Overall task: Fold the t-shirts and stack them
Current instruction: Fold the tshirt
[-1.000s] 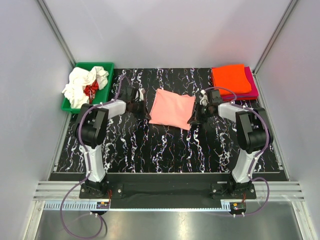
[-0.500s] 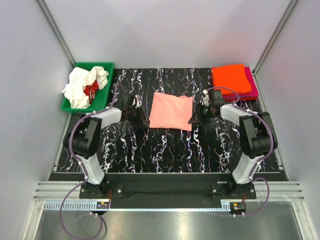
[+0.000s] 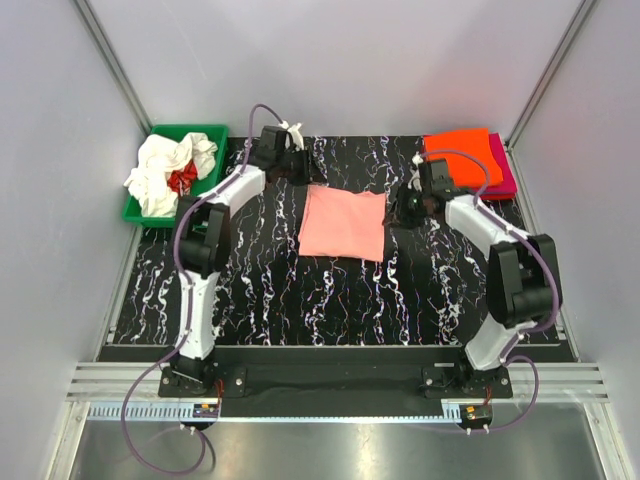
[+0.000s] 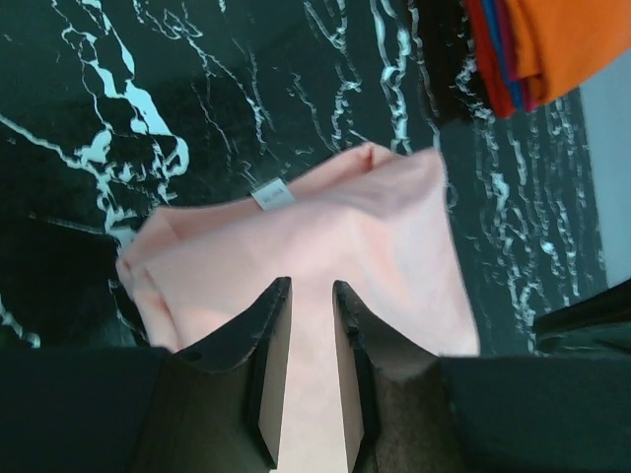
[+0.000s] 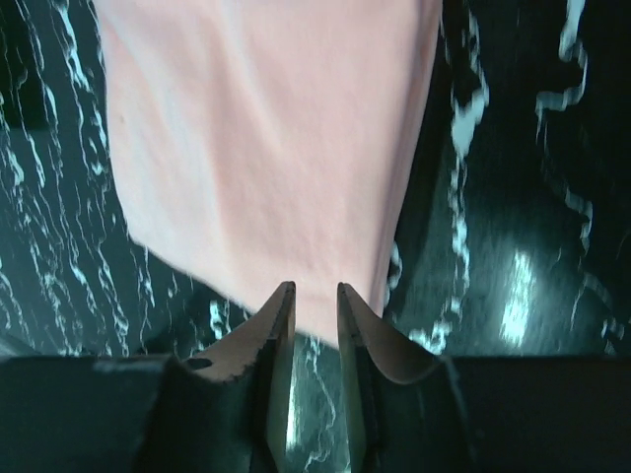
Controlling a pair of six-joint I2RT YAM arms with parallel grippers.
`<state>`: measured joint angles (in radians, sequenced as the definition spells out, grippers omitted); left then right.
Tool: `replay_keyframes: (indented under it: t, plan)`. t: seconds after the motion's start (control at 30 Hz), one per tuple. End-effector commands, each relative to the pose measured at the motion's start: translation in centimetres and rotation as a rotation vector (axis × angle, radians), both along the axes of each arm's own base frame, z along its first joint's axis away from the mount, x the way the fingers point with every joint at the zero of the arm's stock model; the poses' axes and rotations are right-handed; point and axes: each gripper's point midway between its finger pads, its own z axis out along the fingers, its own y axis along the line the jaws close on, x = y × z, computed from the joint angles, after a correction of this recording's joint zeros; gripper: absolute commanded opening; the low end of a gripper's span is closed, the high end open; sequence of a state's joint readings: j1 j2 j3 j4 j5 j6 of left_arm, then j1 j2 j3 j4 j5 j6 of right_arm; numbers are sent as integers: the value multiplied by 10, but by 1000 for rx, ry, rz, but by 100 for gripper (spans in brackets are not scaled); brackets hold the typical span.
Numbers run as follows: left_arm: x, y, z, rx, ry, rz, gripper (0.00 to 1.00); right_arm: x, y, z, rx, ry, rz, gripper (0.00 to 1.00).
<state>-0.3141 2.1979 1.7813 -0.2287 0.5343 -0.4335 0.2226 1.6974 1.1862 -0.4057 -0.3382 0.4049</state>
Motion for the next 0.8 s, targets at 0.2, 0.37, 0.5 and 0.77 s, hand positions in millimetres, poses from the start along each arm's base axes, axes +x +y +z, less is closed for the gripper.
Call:
replay_keyframes:
  t: [0.2,0.37,0.5,0.77]
  plan:
    - [46,28,-47,37,31,36,29,109,-3,-9,-23,-120,22,36]
    - [60,37,-64,50,23,45,31,133,-2,-41,-18,-96,54,35]
    - [66,30,-58,-8,11,9,35,147,5,-45,8,-111,85,34]
    - [51,47,22,-8,-57,49,41,142,-11,-16,1,-125,12,39]
